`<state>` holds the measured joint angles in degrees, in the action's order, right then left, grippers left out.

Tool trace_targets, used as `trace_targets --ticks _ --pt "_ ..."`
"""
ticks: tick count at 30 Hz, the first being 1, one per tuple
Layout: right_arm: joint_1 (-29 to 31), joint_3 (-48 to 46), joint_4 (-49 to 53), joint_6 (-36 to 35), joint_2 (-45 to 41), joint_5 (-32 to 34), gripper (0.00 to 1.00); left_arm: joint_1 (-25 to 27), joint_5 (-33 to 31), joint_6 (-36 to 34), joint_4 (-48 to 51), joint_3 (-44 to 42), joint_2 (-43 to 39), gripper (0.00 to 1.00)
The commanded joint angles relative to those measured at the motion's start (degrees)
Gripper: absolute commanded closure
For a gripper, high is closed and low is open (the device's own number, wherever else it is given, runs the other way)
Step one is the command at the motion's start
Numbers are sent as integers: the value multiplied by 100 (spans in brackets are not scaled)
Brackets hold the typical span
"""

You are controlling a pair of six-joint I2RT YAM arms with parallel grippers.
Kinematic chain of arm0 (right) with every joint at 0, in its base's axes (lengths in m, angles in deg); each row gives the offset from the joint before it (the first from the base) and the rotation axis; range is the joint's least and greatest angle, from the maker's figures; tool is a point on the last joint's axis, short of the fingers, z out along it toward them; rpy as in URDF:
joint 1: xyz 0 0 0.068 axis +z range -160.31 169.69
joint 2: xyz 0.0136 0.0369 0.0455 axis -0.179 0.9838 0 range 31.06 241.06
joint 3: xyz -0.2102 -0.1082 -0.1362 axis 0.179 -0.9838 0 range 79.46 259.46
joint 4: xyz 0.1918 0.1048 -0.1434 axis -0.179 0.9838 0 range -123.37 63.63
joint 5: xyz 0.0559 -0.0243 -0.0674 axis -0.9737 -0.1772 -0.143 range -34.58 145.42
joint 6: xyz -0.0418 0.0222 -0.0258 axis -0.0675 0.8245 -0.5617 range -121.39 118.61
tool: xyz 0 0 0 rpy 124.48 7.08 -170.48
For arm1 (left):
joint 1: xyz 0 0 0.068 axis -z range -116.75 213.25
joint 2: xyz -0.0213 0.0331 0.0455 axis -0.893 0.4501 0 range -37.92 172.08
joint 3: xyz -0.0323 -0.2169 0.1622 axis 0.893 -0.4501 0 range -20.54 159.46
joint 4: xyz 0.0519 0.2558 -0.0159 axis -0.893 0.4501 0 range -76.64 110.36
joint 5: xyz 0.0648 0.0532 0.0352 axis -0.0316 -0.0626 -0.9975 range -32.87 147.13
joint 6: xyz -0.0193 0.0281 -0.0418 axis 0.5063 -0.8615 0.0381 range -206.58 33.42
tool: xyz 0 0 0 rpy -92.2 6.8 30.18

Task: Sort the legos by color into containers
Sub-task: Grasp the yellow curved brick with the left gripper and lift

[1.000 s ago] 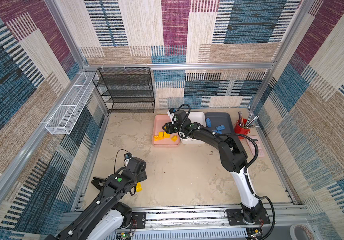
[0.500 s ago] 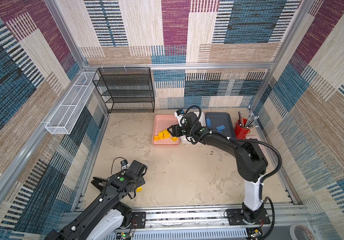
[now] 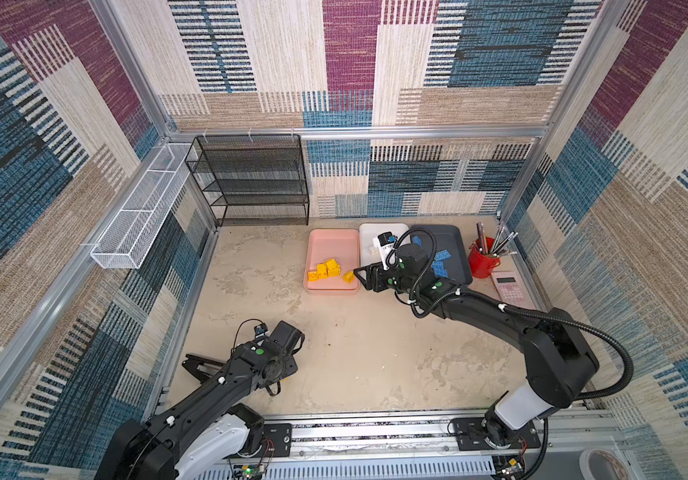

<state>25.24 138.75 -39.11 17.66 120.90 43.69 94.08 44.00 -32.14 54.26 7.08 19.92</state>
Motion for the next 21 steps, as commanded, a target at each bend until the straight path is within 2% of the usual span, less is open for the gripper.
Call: trace_targets --ticks 1,5,10,17,21 --pt "5 -194 -305 30 -283 202 32 96 -47 59 -110 134 177 53" --pt "-4 -418 -254 -12 -608 337 32 169 -129 28 -61 253 366 60" --pt "-4 -637 -265 1 -930 399 32 215 -127 50 -93 272 412 74" --pt "-4 -908 -261 12 -1247 436 32 230 -90 28 -220 466 411 76" --pt "-4 -1118 -260 42 -1438 456 32 230 -129 -289 -345 939 568 75"
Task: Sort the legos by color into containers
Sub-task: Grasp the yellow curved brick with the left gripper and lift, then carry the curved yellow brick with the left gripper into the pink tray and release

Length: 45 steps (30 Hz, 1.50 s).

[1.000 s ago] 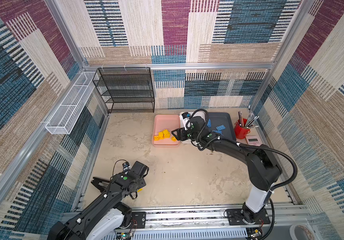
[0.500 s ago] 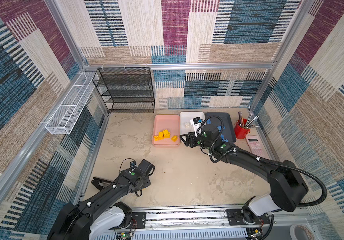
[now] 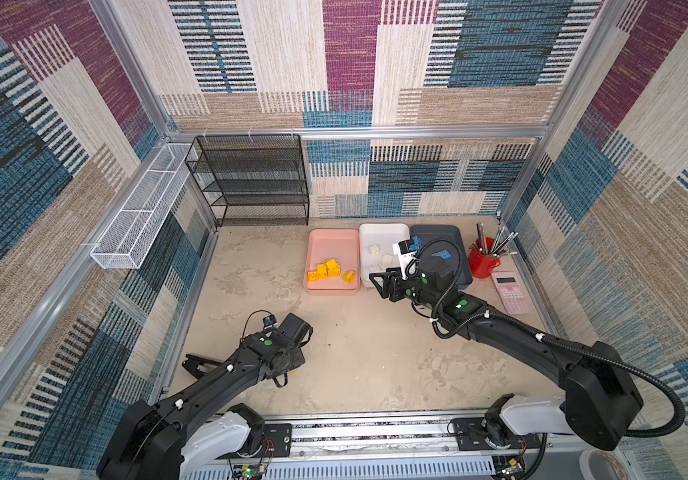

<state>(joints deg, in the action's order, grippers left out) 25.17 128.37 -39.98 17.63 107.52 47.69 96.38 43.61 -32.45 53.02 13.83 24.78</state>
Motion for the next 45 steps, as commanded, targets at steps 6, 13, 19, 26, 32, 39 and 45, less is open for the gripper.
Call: trace_targets --ticks 6,13,19,26,32,39,45 --pt "2 -540 -303 134 -262 9 32 -101 -51 -1098 -345 1755 1160 74" --pt "3 -1231 -610 296 -423 -96 33 -531 415 -1886 -504 3729 2765 74" --pt "2 -1620 -741 282 -553 61 33 -717 719 -2124 -267 5534 4334 75" --pt "2 -1773 -951 297 -558 72 33 -972 758 -2404 86 7376 5737 75" --pt "-4 -1880 -1170 348 -455 9 33 -1113 865 -2547 404 8617 6625 75" --pt "2 -2057 -1359 353 -636 164 23 -1200 1033 -2584 475 9034 7055 64" --pt "2 -2109 -1263 290 -982 444 4 -1257 860 -2725 239 8873 6785 46"
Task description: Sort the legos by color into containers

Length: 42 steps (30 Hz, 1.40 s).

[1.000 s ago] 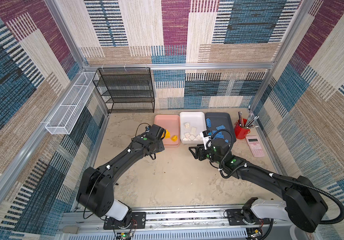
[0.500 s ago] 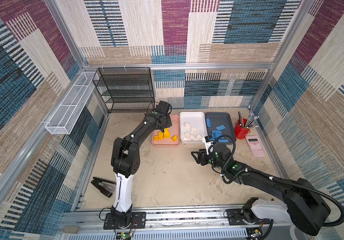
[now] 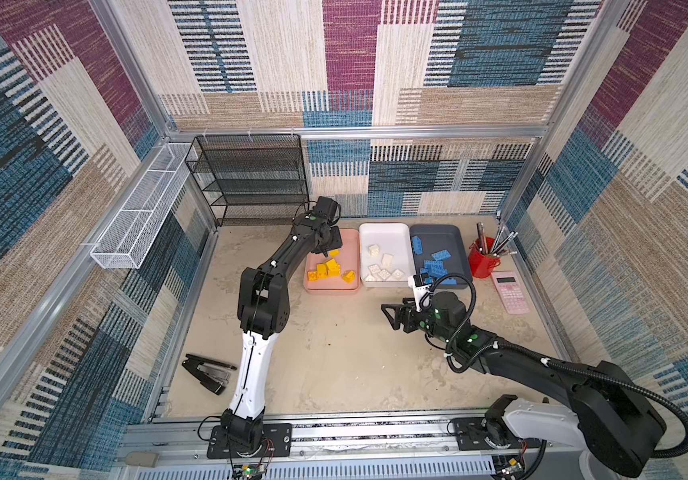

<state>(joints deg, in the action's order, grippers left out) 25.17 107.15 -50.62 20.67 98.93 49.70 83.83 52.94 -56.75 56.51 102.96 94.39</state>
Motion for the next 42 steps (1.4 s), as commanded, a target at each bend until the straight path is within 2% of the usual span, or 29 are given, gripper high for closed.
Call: trace_targets --ticks 1,4,7,17,24,27,29,33,38,42 --pt "2 58 -78 -34 -226 362 0 -10 -74 -326 -77 -24 -258 43" --pt "2 133 193 -161 -568 703 1 -25 -57 -432 89 -20 -591 33" --pt "2 146 476 -283 -1030 1172 1 -20 -78 -469 61 -476 -1194 31" --pt "-150 -100 986 -906 -2554 3323 1 -169 -535 -475 -624 -3808 -4272 27" --pt "-500 -1206 -228 -1464 -3293 4167 1 -460 -1383 -854 -956 -5951 -6219 23" --pt "-753 -1863 -1256 -1874 -3415 4167 1 -658 -1494 -1334 -1650 -6928 -6929 19" --pt "-971 -2212 -1899 -2055 -3392 4126 1 -766 -1644 -1600 -2189 -7602 -7288 12" --pt "-1644 -2466 -2640 -1946 -2792 3746 1 -1150 -1471 -1839 -3004 -8367 -7254 8" --pt "-2209 -2700 -4241 -2193 -1365 3294 1 -1538 -1322 -2148 -3828 -8371 -6211 8" --pt "-2441 -2648 -5063 -2241 -370 2977 1 -1600 -1256 -2564 -5455 -8948 -5823 8"
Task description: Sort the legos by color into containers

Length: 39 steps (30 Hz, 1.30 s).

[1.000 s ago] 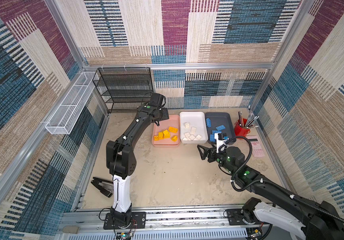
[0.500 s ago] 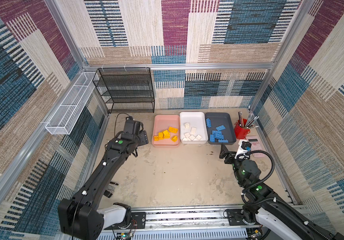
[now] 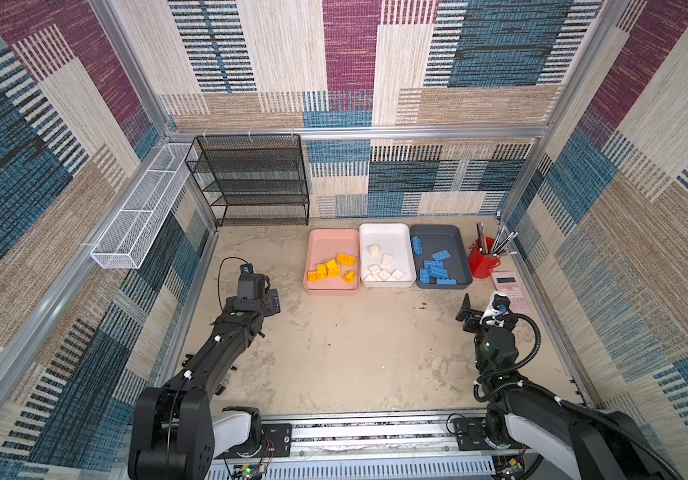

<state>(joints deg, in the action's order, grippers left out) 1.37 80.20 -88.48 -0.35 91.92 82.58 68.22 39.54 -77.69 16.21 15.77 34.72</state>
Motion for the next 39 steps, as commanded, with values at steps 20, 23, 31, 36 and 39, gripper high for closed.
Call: trace_targets --ticks 20,23,31,36,39 --pt "-412 -27 -5049 -912 3320 -1598 1 -138 958 -1340 -6000 -1669 1592 4" --pt "-509 245 -4017 -729 2957 -1587 1 -325 1296 -1155 -4895 -1223 1470 2" --pt "-702 664 -3140 -451 2879 -1508 1 -497 1468 -1032 -4856 -1144 1544 1" --pt "-702 663 -3134 -444 2872 -1504 1 -497 1468 -1033 -4881 -1146 1543 1" --pt "-702 730 -3011 -438 2879 -1506 1 -497 1468 -1031 -4879 -1150 1543 1"
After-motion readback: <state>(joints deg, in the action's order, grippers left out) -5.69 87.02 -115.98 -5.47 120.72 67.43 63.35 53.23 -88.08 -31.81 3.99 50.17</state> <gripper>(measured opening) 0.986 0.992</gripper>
